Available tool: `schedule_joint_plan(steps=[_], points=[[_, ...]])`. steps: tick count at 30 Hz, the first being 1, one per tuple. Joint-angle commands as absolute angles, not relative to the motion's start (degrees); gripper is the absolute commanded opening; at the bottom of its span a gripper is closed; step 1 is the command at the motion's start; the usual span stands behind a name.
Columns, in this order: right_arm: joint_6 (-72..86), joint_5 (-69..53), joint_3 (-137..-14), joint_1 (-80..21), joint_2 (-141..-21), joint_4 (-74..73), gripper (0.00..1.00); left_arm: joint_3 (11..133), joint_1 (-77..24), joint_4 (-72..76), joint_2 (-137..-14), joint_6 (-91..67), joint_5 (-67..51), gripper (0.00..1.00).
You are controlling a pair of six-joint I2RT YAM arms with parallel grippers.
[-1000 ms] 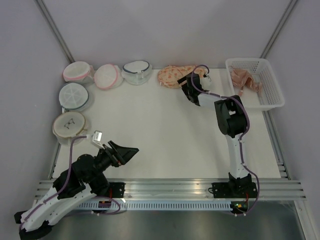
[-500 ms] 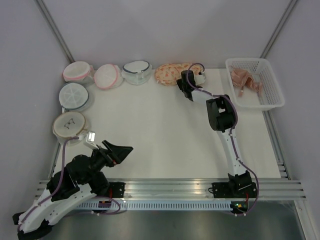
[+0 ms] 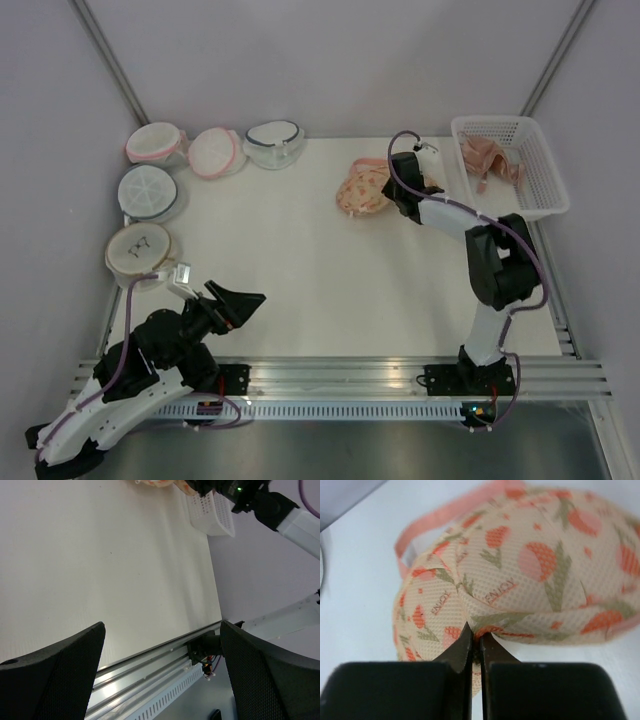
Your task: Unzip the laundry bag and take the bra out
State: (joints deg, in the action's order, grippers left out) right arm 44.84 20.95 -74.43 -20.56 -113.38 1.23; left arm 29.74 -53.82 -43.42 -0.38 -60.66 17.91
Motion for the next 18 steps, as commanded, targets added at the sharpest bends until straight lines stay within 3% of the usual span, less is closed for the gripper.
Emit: schedule_joint_plan(steps=[1, 5, 9, 14, 18], points=[[29.2, 30.2, -69.7, -21.5, -98.6, -3.3, 0.01, 29.9, -54.0, -43.2, 3.3, -61.6, 17.1, 1.0], [16.7, 28.4, -67.8, -22.0, -86.2, -6.1, 0.0, 30.1, -53.9, -42.9, 3.3, -61.4, 16.8, 1.0], [-2.0, 25.6, -76.9, -24.7, -83.1, -17.0, 0.0, 30.4, -53.9, -42.5, 3.3, -61.4, 16.6, 1.0], [-12.4, 20.6, -94.5, -30.8, -94.9, -45.9, 0.0, 30.5, -54.0, -42.2, 3.3, -61.7, 16.2, 1.0], [-13.9, 30.1, -103.7, -41.7, -105.1, -60.3, 0.01, 31.1, -53.9, -42.3, 3.4, -62.0, 15.3, 1.0]])
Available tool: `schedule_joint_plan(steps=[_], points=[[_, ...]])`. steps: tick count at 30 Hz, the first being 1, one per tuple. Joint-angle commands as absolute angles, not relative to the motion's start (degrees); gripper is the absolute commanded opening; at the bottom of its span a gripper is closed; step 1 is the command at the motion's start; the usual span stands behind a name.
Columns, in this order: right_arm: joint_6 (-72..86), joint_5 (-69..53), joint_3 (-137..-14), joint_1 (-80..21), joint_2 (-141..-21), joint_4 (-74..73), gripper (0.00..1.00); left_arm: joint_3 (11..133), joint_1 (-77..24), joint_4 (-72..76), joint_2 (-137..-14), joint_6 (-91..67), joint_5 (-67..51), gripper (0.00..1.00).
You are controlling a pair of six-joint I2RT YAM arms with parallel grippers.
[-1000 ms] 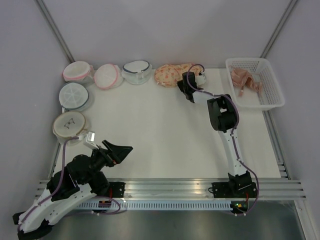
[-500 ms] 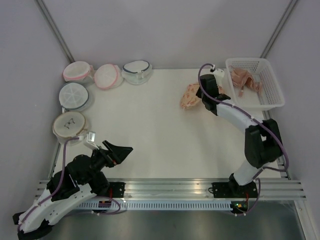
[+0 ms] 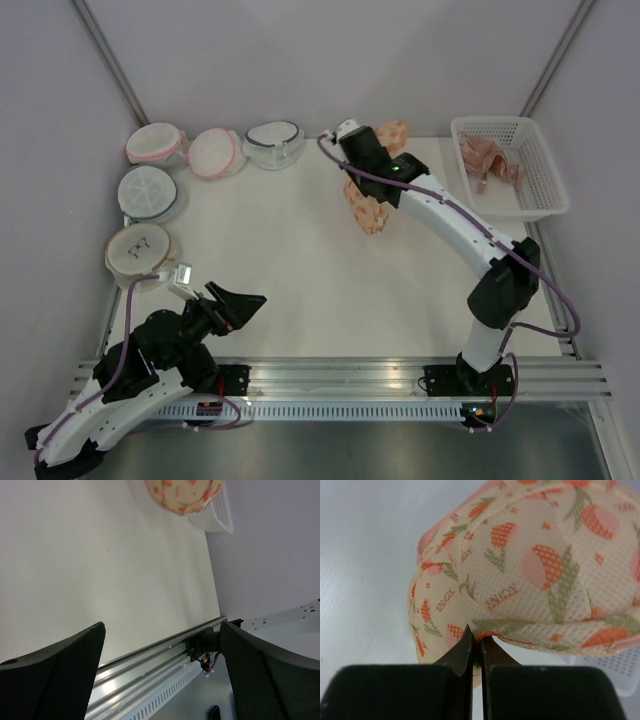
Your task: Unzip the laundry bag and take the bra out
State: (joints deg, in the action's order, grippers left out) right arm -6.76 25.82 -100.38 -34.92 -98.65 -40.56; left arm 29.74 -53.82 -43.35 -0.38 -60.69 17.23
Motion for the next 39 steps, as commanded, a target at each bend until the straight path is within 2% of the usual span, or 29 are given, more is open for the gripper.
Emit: schedule_joint_plan(steps=[1, 9, 12, 17, 18, 21, 25, 30, 34, 35, 36, 37, 39], points=[[-13.8, 30.9, -104.4, -43.2, -107.3, -62.1, 0.0, 31.1, -53.9, -42.4, 3.4, -62.0, 15.2, 1.0], [-11.2, 37.7, -109.6, -51.6, -115.0, -67.7, 0.0, 33.0, -54.0, -43.6, 3.5, -61.4, 14.4, 0.99], [-10.6, 41.9, -106.5, -55.3, -113.6, -65.8, 0.0, 33.3, -53.9, -44.6, 3.6, -61.2, 14.9, 0.99], [-3.8, 61.8, -104.9, -55.6, -111.2, -64.6, 0.0, 33.2, -54.0, -44.7, 3.7, -61.3, 14.7, 0.99], [-1.9, 68.6, -106.5, -54.2, -111.4, -66.2, 0.0, 33.3, -53.9, -44.8, 3.7, -61.2, 14.5, 0.99], [8.5, 75.4, -112.1, -50.2, -112.2, -72.7, 0.0, 33.8, -53.9, -45.5, 3.8, -61.1, 14.1, 0.99], [7.0, 76.6, -110.7, -50.6, -112.2, -70.1, 0.0, 34.3, -53.9, -46.6, 3.9, -60.9, 13.9, 0.99], [10.8, 73.0, -105.7, -57.9, -119.8, -73.4, 0.0, 35.3, -53.9, -48.0, 4.0, -60.6, 14.0, 0.99], [11.3, 58.1, -102.7, -62.5, -123.4, -69.6, 0.01, 36.4, -53.9, -50.2, 4.0, -60.9, 14.4, 0.99], [9.7, 48.9, -100.6, -64.0, -122.7, -64.4, 0.33, 36.6, -53.9, -51.0, 4.0, -60.9, 14.6, 0.99], [8.6, 43.2, -98.6, -64.7, -119.2, -60.7, 0.62, 37.1, -53.9, -51.3, 4.0, -60.9, 14.7, 0.99], [7.8, 38.5, -96.5, -65.3, -116.7, -57.1, 0.97, 37.4, -53.9, -51.9, 4.0, -60.9, 14.9, 0.99], [8.2, 29.1, -91.9, -65.7, -109.4, -49.5, 0.98, 38.1, -53.8, -53.0, 4.0, -60.9, 15.4, 0.99]])
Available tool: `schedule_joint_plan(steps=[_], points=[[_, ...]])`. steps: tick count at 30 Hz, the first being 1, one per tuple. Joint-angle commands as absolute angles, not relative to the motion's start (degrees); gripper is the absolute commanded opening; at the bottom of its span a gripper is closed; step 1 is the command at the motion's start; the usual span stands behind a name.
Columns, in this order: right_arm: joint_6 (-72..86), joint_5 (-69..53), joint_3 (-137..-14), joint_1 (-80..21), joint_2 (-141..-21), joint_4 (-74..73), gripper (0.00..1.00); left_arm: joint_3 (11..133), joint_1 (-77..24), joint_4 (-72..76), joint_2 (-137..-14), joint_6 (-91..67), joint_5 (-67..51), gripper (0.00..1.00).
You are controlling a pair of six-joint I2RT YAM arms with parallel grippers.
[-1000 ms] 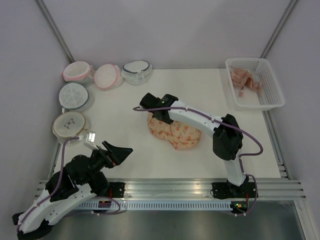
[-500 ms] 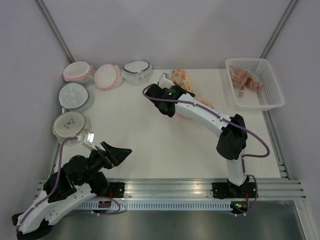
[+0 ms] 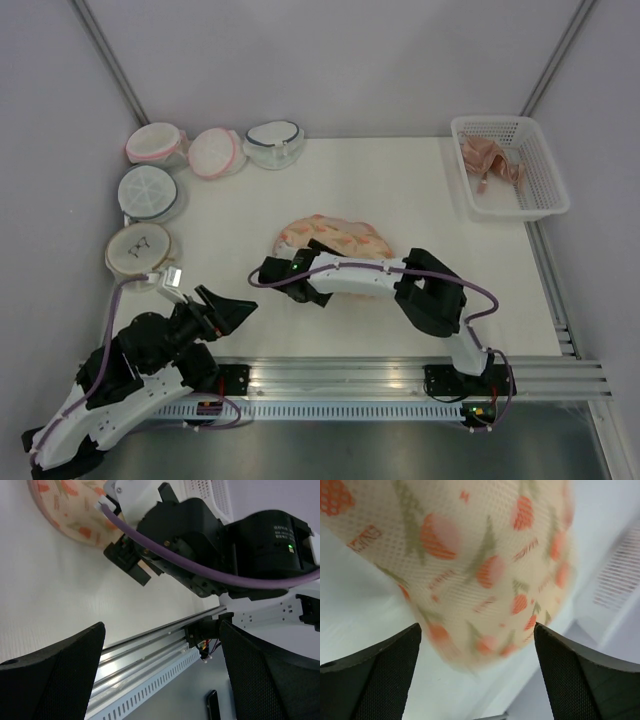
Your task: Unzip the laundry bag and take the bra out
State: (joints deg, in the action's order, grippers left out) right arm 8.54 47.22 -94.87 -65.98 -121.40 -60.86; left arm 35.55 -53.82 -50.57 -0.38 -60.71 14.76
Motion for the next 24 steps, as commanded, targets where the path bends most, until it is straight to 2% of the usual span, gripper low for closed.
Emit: schedule_joint_plan(steps=[1, 6, 9, 12, 16, 20, 24], points=[[8.3, 27.6, -90.7, -65.5, -107.2, -47.8, 0.98, 38.3, -53.9, -53.3, 4.0, -61.0, 15.7, 0.99], [10.3, 16.5, -84.4, -61.5, -92.2, -38.3, 0.98, 38.5, -53.9, -53.6, 4.0, -61.3, 16.7, 0.99], [12.2, 17.3, -81.0, -59.0, -84.6, -34.3, 0.98, 37.0, -53.9, -53.4, 3.9, -63.4, 16.8, 0.99], [15.2, 21.0, -78.6, -54.5, -82.1, -34.5, 0.98, 33.1, -53.9, -49.9, 3.4, -65.3, 13.5, 0.99], [16.7, 16.3, -74.5, -45.2, -83.1, -34.7, 0.98, 26.4, -53.8, -38.7, 0.4, -67.8, 7.3, 0.99], [17.4, 14.5, -68.6, -39.4, -82.1, -30.7, 0.97, 22.5, -53.9, -24.8, -8.9, -70.1, 5.0, 0.99], [17.3, 12.7, -66.5, -37.4, -80.6, -29.5, 0.96, 22.1, -54.0, -10.9, -26.0, -71.6, 3.0, 0.99]])
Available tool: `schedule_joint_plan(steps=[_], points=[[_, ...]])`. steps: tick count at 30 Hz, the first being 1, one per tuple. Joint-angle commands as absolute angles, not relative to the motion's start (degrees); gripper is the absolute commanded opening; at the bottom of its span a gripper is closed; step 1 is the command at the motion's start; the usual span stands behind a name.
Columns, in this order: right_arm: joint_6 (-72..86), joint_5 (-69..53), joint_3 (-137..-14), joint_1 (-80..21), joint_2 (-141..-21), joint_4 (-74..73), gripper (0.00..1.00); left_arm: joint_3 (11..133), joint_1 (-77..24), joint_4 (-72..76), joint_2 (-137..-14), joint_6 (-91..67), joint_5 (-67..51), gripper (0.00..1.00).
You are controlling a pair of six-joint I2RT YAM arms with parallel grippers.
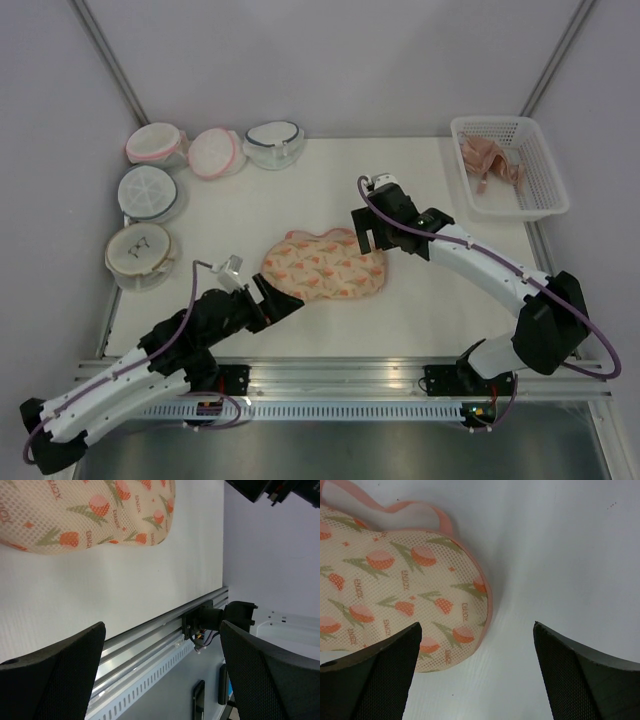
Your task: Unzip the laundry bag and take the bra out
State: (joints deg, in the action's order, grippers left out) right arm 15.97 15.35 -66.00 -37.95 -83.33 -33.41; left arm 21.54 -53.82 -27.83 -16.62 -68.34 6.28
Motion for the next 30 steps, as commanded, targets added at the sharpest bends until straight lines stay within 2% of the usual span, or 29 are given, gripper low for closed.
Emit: schedule_joint_plan(steps=[1, 7, 14, 19, 26, 30], points=[[17.5, 12.7, -66.0, -37.0, -80.2, -29.5, 0.96, 22.7, -54.0, -9.3, -29.9, -72.8, 3.0, 0.99], [18.5, 12.0, -63.9, -35.5, -78.3, -27.8, 0.96, 27.7, -55.4, 3.8, -55.1, -80.8, 4.4, 0.99], [19.7, 10.9, -61.4, -32.8, -75.2, -26.2, 0.97, 36.6, -61.9, 9.7, -73.4, -88.5, 12.5, 0.99], [19.7, 10.5, -60.0, -31.3, -73.1, -26.5, 0.97, 37.6, -63.5, 11.9, -79.9, -97.2, 14.2, 0.99], [19.7, 10.2, -57.0, -27.1, -69.1, -26.6, 0.98, 41.1, -70.0, 1.9, -85.4, -110.2, 20.7, 0.98], [19.7, 9.0, -55.9, -25.2, -68.1, -26.3, 0.98, 42.4, -70.3, 0.7, -90.1, -114.3, 23.9, 0.98]])
